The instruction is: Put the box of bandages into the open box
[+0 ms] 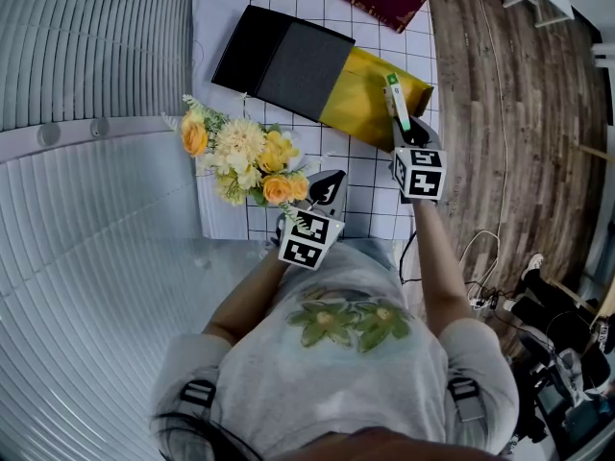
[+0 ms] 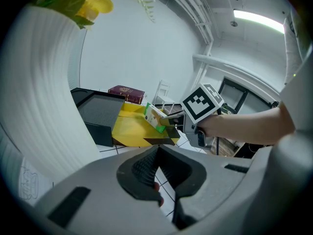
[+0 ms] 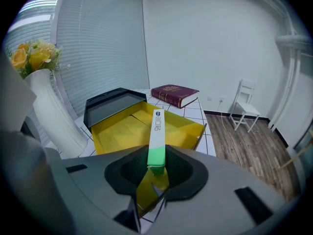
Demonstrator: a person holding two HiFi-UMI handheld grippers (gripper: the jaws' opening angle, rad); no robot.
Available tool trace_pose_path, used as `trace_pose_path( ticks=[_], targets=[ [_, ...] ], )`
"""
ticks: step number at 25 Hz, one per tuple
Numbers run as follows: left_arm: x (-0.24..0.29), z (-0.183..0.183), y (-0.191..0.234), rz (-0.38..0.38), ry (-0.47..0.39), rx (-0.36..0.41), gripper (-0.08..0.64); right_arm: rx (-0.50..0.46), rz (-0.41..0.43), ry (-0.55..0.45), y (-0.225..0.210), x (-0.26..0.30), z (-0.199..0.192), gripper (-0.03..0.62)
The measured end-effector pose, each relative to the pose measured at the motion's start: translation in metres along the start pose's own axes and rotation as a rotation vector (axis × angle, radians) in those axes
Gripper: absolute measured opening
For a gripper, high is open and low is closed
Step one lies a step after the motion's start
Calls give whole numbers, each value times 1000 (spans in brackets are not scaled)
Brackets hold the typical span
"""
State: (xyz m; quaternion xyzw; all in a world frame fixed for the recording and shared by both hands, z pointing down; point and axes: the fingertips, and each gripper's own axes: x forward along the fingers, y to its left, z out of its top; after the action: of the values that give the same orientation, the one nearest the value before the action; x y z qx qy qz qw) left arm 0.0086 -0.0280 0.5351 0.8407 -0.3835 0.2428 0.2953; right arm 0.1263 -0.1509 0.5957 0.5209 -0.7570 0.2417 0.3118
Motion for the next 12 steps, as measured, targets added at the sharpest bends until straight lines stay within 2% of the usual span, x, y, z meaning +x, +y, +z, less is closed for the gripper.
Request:
trace_pose_path(
  ticks=[12],
  targets=[
    [-1,1,0,-2,-1,5,6,-11,1,9,2,2,0,91]
  ],
)
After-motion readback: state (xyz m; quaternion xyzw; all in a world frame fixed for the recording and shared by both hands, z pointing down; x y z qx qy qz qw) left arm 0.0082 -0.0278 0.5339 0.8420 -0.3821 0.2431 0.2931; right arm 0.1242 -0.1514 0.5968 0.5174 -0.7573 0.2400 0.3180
